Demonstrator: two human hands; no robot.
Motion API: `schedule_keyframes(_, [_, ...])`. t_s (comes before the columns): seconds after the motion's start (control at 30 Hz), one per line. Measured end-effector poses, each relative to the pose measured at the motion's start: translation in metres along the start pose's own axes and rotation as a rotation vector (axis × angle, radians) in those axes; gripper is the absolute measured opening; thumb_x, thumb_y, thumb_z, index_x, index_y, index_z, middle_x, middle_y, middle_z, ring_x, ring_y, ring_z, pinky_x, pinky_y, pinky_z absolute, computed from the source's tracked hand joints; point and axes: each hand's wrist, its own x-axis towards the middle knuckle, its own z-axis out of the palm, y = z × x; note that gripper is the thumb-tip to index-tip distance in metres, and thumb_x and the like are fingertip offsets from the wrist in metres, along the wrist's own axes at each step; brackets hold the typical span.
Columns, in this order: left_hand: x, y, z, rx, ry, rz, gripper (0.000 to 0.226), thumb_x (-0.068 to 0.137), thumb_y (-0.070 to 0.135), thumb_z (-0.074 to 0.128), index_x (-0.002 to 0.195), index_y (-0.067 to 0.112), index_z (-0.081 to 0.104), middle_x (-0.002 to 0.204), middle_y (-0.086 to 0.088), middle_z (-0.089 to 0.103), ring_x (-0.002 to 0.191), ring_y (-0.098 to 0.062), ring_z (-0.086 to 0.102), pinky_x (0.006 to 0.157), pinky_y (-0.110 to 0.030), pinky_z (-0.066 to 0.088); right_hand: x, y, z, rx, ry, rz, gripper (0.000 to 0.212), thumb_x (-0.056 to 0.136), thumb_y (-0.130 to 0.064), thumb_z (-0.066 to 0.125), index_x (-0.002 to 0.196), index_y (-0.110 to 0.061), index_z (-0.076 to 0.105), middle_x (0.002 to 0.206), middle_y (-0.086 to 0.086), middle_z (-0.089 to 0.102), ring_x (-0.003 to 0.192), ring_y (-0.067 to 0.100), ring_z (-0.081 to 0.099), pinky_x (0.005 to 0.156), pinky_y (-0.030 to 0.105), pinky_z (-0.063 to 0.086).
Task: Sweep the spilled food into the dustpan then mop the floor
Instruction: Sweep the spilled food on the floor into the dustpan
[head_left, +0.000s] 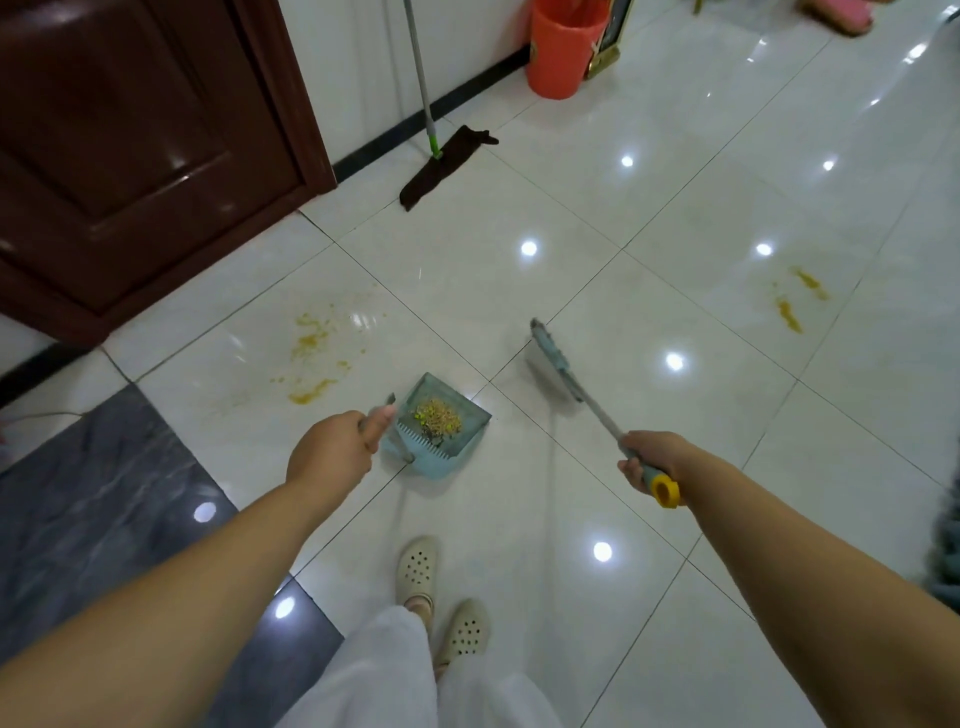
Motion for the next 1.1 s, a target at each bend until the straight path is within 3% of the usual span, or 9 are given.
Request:
schedule_keyframes(0.2, [0.01, -0.004, 0.009, -0.054, 0.067, -0.014, 0.062, 0.09, 0.065, 0.027, 0.067, 0.015, 0.054, 0.057, -0.003, 0.062, 0.053, -0.024, 0.055, 0.063, -0.041, 0.052, 0.032, -0.025, -0.019, 0.076, 0.074, 0.012, 0.019, 0.099, -0.013, 0.047, 0.113, -0.002, 0.041, 0.079, 0.019, 0.05, 0.021, 0.009, 0.041, 0.03, 0.011, 0.04])
schedule_keyframes(0.47, [0.007, -0.019, 0.011, -0.072, 0.12, -0.044, 0.061, 0.091, 0.065, 0.028, 0.066, 0.015, 0.054, 0.058, -0.003, 0.063, 0.053, -0.025, 0.057, 0.063, -0.039, 0.052, 0.026, -0.025, 0.01, 0.019, 0.011, 0.055, 0.041, 0.099, -0.008, 0.046, 0.138, 0.002, 0.037, 0.08, 0.02, 0.05, 0.03, 0.013, 0.05, 0.032, 0.016, 0.046])
schedule_keyframes(0.53, [0.001, -0.023, 0.01, -0.087, 0.129, -0.051, 0.061, 0.091, 0.064, 0.029, 0.066, 0.015, 0.054, 0.058, -0.004, 0.063, 0.053, -0.026, 0.056, 0.063, -0.04, 0.052, 0.017, -0.017, 0.027, -0.001, -0.003, 0.058, 0.04, 0.099, -0.007, 0.046, 0.137, 0.002, 0.037, 0.08, 0.02, 0.05, 0.028, 0.013, 0.051, 0.03, 0.016, 0.044])
schedule_keyframes(0.63, [-0.011, -0.029, 0.009, -0.093, 0.142, -0.065, 0.062, 0.091, 0.064, 0.029, 0.066, 0.014, 0.054, 0.056, -0.004, 0.062, 0.053, -0.026, 0.056, 0.062, -0.041, 0.052, 0.004, -0.004, 0.051, -0.044, -0.024, 0.057, 0.043, 0.097, -0.008, 0.049, 0.138, 0.001, 0.039, 0.08, 0.018, 0.051, 0.052, 0.015, 0.055, 0.031, 0.017, 0.045])
schedule_keyframes(0.8, [-0.038, -0.051, 0.005, -0.079, 0.177, -0.107, 0.063, 0.09, 0.065, 0.028, 0.066, 0.015, 0.055, 0.056, -0.003, 0.063, 0.051, -0.022, 0.057, 0.058, -0.032, 0.047, -0.017, 0.016, 0.085, -0.153, -0.098, 0.05, 0.042, 0.097, -0.009, 0.048, 0.137, 0.002, 0.039, 0.077, 0.017, 0.054, 0.029, 0.012, 0.051, 0.031, 0.016, 0.044])
schedule_keyframes(0.93, [-0.063, -0.072, 0.002, -0.112, 0.189, -0.124, 0.062, 0.091, 0.063, 0.029, 0.065, 0.013, 0.055, 0.056, -0.004, 0.063, 0.054, -0.024, 0.058, 0.058, -0.031, 0.044, -0.034, 0.032, 0.105, -0.233, -0.142, 0.034, 0.038, 0.097, -0.009, 0.049, 0.133, 0.0, 0.041, 0.078, 0.016, 0.055, 0.055, 0.014, 0.052, 0.038, 0.019, 0.049])
schedule_keyframes(1.1, [-0.092, -0.097, -0.001, -0.152, 0.182, -0.164, 0.061, 0.091, 0.062, 0.031, 0.068, 0.011, 0.057, 0.057, -0.004, 0.062, 0.063, -0.025, 0.06, 0.063, -0.032, 0.044, -0.041, 0.05, 0.124, -0.427, -0.175, 0.056, 0.022, 0.098, -0.012, 0.047, 0.116, 0.0, 0.044, 0.078, 0.015, 0.054, 0.051, 0.012, 0.046, 0.033, 0.014, 0.044])
